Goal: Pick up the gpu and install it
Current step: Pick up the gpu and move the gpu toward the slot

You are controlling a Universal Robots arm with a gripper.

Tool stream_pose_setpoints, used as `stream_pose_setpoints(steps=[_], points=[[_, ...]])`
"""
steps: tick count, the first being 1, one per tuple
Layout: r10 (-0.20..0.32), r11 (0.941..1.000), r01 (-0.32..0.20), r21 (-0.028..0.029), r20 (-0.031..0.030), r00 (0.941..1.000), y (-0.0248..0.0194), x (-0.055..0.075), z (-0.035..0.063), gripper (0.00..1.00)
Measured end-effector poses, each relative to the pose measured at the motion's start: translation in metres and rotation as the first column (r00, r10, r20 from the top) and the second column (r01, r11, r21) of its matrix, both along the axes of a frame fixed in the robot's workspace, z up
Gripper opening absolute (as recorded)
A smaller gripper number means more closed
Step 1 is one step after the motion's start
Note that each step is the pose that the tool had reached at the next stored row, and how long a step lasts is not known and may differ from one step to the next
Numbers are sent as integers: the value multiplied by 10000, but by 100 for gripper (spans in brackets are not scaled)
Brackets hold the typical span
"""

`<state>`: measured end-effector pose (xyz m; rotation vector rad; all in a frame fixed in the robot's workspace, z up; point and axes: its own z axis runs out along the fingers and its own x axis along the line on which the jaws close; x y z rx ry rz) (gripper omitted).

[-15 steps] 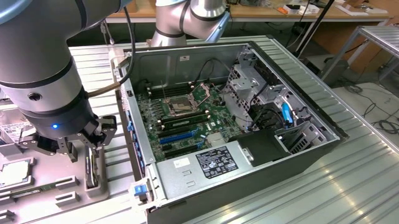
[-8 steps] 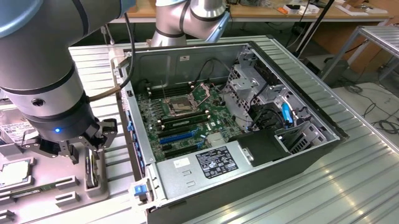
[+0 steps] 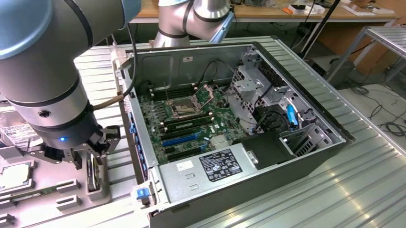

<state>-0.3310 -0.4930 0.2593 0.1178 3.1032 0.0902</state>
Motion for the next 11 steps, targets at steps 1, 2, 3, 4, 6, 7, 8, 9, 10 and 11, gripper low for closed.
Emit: stream_pose_setpoints(steps=[1, 2, 3, 4, 6, 7, 8, 9, 10, 11], points=[[0, 10000, 0, 10, 0, 10000, 0, 1, -12, 44], [0, 10000, 0, 17, -1, 10000, 1, 2, -22, 44], [0, 10000, 0, 29, -1, 10000, 2, 3, -38, 44], [0, 10000, 0, 35, -1, 10000, 3, 5, -47, 44], [0, 10000, 0, 49, -2, 10000, 8, 8, -65, 44], [0, 10000, 0, 60, -4, 10000, 11, 13, -80, 44], [1, 10000, 0, 68, -29, 10000, 13, 15, -91, 44], [0, 10000, 0, 73, -49, 10000, 15, 15, -99, 44], [0, 10000, 1, 81, -50, 10000, 16, 15, -104, 44], [0, 10000, 1, 83, -52, 10000, 16, 15, -105, 44]])
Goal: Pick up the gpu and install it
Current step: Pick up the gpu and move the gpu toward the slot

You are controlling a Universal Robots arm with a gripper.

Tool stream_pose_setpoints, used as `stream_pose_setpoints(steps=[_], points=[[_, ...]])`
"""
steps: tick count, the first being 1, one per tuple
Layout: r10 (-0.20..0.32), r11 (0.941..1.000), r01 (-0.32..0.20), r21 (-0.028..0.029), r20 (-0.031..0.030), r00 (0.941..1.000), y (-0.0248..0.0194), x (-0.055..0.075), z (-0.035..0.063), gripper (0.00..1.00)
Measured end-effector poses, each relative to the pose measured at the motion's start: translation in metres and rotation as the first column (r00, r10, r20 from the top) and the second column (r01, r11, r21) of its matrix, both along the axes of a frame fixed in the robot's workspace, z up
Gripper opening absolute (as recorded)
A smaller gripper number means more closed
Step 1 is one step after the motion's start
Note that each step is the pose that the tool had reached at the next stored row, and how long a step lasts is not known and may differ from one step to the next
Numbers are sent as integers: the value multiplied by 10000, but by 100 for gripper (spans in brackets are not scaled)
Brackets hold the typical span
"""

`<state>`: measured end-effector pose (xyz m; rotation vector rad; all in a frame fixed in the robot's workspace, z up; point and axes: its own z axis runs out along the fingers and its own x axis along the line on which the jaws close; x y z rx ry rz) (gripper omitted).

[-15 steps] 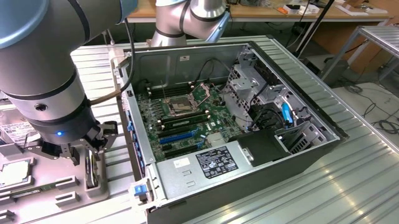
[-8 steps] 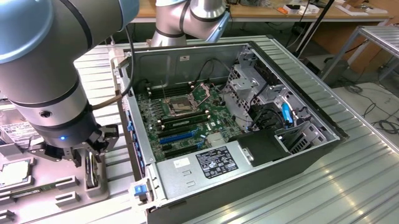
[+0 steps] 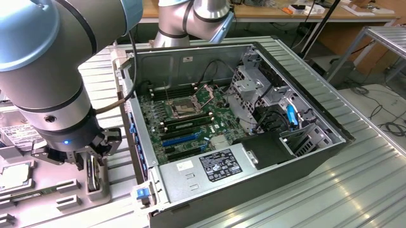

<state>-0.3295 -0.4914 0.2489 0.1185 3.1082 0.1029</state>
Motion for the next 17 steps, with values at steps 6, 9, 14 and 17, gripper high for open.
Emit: stream_pose_setpoints(steps=[6, 9, 14, 17], points=[[1, 10000, -1, 1, 0, 10000, 67, -3, -5, 44], [2, 10000, -2, 1, 1, 10000, 68, -16, -7, 44], [0, 10000, 0, 11, 1, 10000, 68, -18, -22, 44], [1, 10000, -1, 12, 0, 10000, 68, -17, -22, 44]])
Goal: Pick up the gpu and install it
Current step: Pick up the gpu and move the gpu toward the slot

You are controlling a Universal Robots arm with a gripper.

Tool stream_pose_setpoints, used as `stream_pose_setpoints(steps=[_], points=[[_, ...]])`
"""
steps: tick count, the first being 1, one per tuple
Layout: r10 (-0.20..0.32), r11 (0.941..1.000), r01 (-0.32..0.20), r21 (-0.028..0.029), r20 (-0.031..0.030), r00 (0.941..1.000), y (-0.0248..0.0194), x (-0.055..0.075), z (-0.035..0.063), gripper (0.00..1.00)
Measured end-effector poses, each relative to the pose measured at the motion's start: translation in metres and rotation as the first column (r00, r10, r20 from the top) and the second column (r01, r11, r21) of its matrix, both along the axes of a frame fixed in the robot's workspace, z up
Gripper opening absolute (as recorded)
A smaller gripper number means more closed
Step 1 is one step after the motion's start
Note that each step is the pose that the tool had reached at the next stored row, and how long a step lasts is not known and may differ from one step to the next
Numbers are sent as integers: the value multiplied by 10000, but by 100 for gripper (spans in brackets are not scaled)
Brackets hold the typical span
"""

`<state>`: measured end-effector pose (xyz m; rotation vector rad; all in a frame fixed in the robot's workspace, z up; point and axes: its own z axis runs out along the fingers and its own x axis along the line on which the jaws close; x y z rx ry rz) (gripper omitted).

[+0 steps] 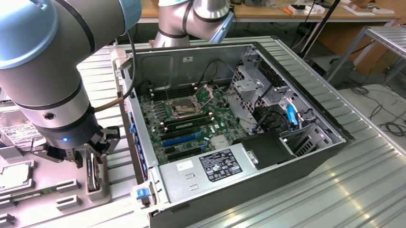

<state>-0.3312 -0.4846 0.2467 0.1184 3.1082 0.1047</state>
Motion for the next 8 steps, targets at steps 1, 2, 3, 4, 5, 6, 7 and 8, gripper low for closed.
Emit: stream_pose_setpoints(steps=[1, 2, 3, 4, 5, 6, 7, 8], points=[[0, 10000, 0, 0, 0, 10000, 0, 0, 0, 44], [0, 10000, 0, 0, 0, 10000, 0, 0, 0, 44], [0, 10000, 0, 0, 0, 10000, 0, 0, 0, 44], [0, 10000, 0, 0, 0, 10000, 0, 0, 0, 44], [0, 10000, 0, 0, 0, 10000, 0, 0, 0, 44], [0, 10000, 0, 0, 0, 10000, 0, 0, 0, 44], [0, 10000, 0, 0, 0, 10000, 0, 0, 0, 44], [0, 10000, 0, 0, 0, 10000, 0, 0, 0, 42]])
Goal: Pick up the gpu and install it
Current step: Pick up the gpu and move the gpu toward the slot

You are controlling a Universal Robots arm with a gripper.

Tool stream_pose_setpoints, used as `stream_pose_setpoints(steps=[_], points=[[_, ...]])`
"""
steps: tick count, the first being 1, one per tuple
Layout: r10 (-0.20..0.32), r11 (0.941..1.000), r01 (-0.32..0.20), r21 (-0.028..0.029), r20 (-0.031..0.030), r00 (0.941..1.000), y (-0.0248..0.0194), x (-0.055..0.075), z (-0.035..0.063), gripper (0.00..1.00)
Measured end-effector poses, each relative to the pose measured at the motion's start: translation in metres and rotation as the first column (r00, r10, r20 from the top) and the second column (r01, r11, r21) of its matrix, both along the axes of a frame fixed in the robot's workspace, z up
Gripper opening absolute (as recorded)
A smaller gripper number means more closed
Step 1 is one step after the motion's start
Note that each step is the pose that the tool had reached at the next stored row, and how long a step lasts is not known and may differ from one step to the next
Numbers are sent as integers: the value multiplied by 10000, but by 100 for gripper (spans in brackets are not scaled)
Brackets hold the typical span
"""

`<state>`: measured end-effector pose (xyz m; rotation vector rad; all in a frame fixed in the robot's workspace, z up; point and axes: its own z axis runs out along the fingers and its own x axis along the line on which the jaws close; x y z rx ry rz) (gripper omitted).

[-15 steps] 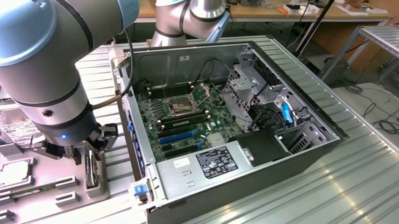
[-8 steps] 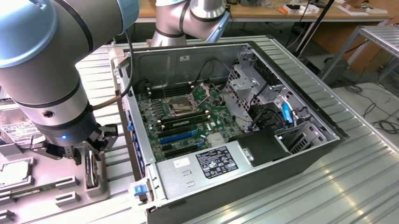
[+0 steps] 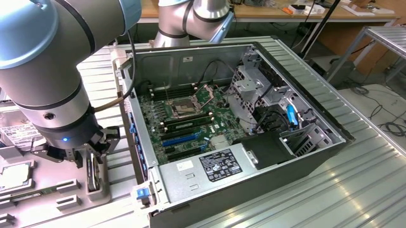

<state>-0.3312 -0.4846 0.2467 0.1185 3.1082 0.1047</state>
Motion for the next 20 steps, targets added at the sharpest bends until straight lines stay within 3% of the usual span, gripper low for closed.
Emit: stream_pose_setpoints(steps=[1, 2, 12, 13, 20], points=[[1, 10000, -1, 0, 0, 10000, 0, 0, 0, 42], [0, 10000, 0, 0, 0, 10000, 0, 0, 0, 35], [0, 10000, 0, 0, 0, 10000, 0, 0, 0, 35], [0, 10000, 0, 0, -1, 10000, 0, 0, 0, 27], [0, 10000, 0, 0, 0, 10000, 0, 0, 0, 27]])
